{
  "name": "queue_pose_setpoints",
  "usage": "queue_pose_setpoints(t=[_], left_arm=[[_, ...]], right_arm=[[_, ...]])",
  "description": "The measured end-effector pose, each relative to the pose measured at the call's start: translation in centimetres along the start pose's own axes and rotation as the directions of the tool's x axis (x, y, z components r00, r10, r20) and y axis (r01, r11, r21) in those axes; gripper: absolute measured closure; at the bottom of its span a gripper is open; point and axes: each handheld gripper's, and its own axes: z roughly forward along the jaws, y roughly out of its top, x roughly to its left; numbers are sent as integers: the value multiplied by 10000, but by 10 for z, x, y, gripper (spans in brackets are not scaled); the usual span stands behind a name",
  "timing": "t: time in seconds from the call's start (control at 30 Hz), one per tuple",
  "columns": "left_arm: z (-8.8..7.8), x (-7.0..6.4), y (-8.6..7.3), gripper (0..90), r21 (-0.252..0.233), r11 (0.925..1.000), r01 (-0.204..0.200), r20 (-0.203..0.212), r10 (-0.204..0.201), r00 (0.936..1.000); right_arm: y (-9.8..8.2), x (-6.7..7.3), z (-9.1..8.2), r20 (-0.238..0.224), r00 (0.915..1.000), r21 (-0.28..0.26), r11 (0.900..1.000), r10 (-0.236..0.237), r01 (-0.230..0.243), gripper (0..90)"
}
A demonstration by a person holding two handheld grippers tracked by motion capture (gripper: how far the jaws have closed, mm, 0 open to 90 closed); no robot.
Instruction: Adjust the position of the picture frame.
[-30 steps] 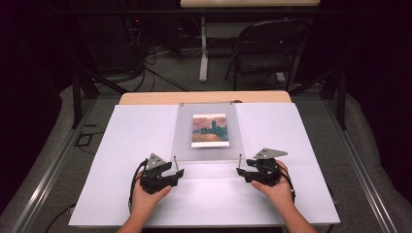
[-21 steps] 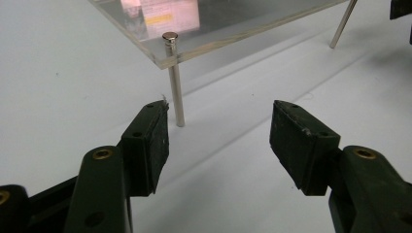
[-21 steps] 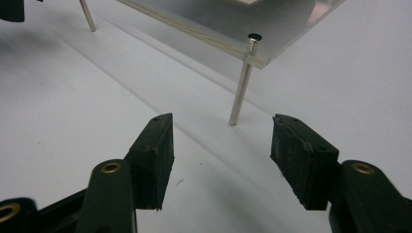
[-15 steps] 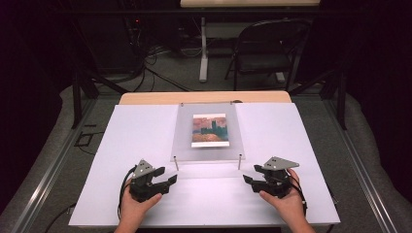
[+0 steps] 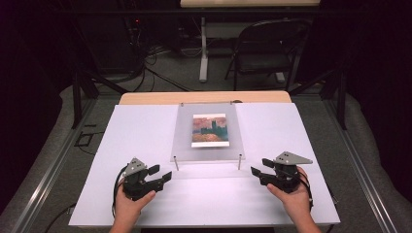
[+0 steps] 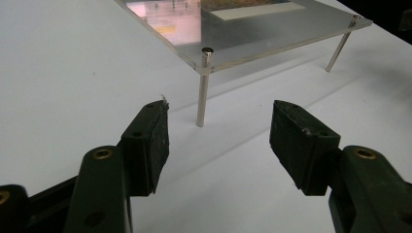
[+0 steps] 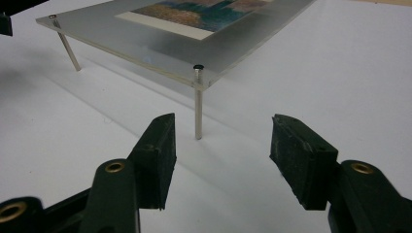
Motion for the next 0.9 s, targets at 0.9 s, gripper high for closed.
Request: queue_pose_setpoints(t=[0.9], left_arm=[[8,19,43,424,-251,9984,508,96,-505,9987]], right_arm=[[34,-7,8,-302,9994,-25,9999,152,-153,462]])
